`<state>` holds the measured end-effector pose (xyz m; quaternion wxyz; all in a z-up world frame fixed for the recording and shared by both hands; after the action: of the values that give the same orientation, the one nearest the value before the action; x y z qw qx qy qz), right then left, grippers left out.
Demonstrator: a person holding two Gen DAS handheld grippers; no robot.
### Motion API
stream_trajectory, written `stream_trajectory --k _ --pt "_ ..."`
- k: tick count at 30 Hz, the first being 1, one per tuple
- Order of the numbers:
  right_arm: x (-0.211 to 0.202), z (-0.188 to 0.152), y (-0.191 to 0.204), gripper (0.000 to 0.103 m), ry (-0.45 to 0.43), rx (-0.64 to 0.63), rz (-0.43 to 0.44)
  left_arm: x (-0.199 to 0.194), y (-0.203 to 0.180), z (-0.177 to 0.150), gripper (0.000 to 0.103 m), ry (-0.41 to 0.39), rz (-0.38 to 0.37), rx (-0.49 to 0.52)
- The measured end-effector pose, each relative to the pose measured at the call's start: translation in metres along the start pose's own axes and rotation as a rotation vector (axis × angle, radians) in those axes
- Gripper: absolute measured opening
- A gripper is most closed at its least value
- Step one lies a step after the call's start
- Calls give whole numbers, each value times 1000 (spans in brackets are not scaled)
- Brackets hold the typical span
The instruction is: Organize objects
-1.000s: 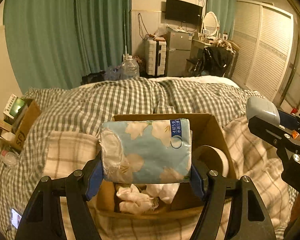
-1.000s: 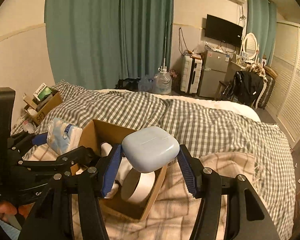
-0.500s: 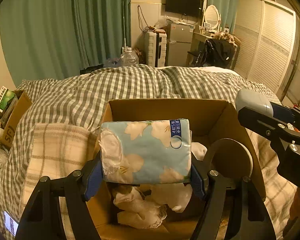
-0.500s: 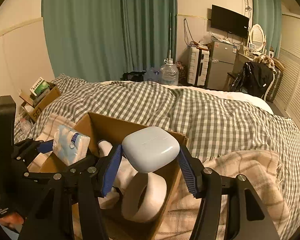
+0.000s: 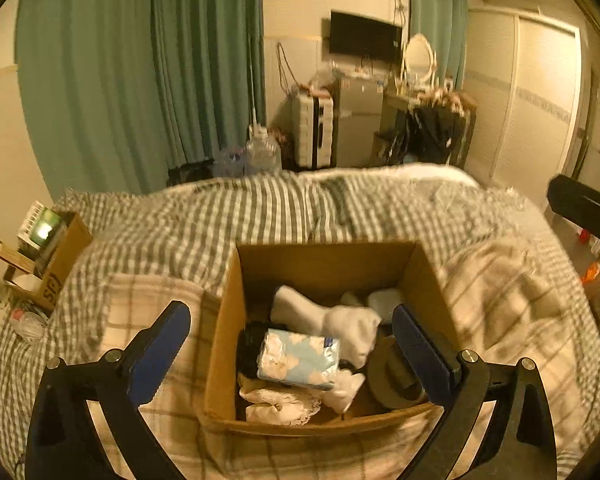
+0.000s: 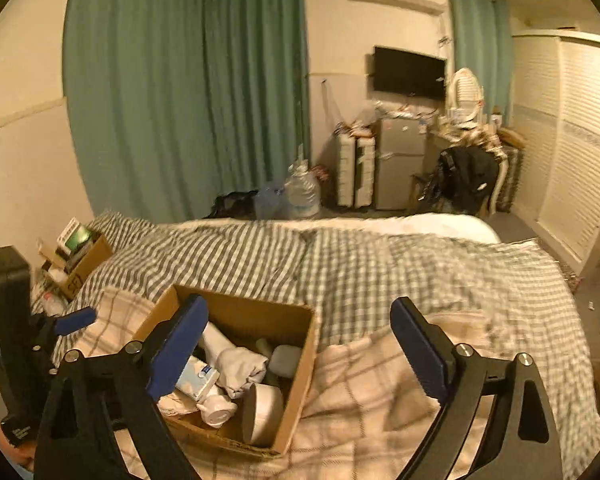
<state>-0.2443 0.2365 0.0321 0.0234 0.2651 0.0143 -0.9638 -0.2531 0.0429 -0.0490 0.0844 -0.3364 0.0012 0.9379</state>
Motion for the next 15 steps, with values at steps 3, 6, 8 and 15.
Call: stream_trajectory --k 3,6,8,15 --pt "-30 16 -10 103 -50 12 -63 -30 -1 14 103 -50 -5 -5" --pt "-57 25 -16 103 -83 -7 -98 -56 0 24 103 -89 2 -14" --pt "-70 26 -17 103 -93 -20 -112 -76 2 29 103 -137 10 -29" --pt "-89 -4 -20 103 -76 -39 -141 -110 10 17 103 -214 53 -36"
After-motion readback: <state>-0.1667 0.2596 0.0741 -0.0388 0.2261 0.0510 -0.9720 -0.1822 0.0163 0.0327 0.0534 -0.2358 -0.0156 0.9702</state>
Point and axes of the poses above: each gripper's, at about its wrist camera, not at the fingertips, and x roughly the way its jaws point, y to its left, z to its top, the point moved 10 cm from there along x, roughly the way its jaws point, and after that the axes turned 5 degrees about -z, right-handed, at the moved point
